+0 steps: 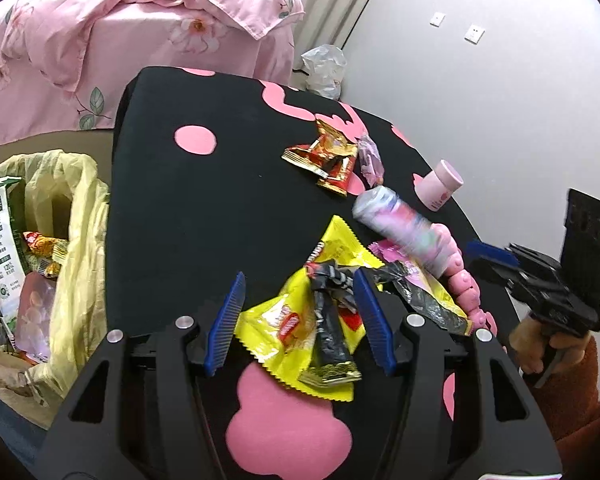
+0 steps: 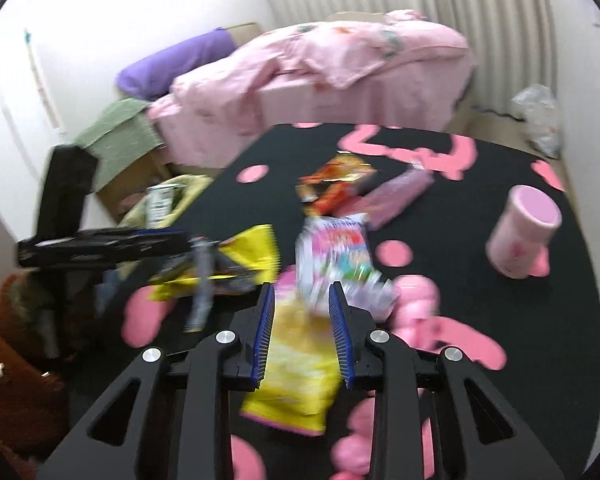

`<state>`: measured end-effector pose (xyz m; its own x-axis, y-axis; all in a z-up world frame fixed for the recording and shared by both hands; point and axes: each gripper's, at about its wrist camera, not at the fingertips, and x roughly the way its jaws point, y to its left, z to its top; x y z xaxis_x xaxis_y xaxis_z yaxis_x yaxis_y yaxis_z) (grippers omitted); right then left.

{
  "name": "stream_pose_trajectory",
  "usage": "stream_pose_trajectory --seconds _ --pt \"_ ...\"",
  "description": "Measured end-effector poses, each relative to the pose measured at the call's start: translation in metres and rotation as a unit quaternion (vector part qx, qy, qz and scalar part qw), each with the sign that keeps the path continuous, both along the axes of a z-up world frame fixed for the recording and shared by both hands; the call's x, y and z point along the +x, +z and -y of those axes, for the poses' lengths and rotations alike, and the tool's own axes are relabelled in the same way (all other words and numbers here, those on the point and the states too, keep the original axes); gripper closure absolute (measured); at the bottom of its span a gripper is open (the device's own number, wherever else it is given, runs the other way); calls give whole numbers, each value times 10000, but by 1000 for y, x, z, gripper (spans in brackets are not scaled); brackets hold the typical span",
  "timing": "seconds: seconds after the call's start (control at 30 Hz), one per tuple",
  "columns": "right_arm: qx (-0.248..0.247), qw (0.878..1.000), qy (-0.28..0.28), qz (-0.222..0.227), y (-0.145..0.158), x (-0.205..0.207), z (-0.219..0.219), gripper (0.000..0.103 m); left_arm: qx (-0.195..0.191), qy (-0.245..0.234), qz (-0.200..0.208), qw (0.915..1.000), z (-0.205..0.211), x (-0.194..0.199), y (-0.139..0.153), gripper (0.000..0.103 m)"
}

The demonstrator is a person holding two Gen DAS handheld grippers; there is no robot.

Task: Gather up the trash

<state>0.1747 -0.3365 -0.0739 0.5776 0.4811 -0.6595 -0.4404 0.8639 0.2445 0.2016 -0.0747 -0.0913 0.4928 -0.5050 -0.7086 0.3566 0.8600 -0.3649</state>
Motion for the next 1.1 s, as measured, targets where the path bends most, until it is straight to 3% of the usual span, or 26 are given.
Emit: stream_pose_trajectory --seconds 0.13,0.2,0.3,0.4,0.57,0.67,0.8,0.93,1.0,1.1 --pt "-249 9993 85 282 14 -6 -13 74 -24 121 55 9999 -10 0 1 48" --pt "-587 9975 -15 388 15 -2 -16 67 -35 157 94 9998 -14 0 2 46" --pt "-805 9967 57 36 -3 20 -19 66 -15 180 145 9997 -18 -2 1 46" --pt "-996 9943 -205 -326 -31 45 -19 66 44 150 214 9996 -20 -5 2 45" --pt "-1021 9933 -312 -453 -38 55 -24 66 12 25 283 9996 -23 -9 1 42" --pt "-1055 9932 -195 -446 -40 51 -28 70 -77 -7 209 9998 -23 -9 -2 41" --pt "-1152 9928 -98 -322 -36 36 -31 88 -190 -127 155 9996 -17 -9 -2 32" --pt "-1161 9929 -179 -196 -33 14 -26 90 -208 -325 190 9991 -4 -8 1 30" --pt "-1130 9930 -291 -166 -31 5 -19 90 -175 -415 234 9987 3 -6 3 16" --pt "-1072 9929 -501 -105 -26 -9 -8 90 -149 -637 122 9978 15 -2 2 16"
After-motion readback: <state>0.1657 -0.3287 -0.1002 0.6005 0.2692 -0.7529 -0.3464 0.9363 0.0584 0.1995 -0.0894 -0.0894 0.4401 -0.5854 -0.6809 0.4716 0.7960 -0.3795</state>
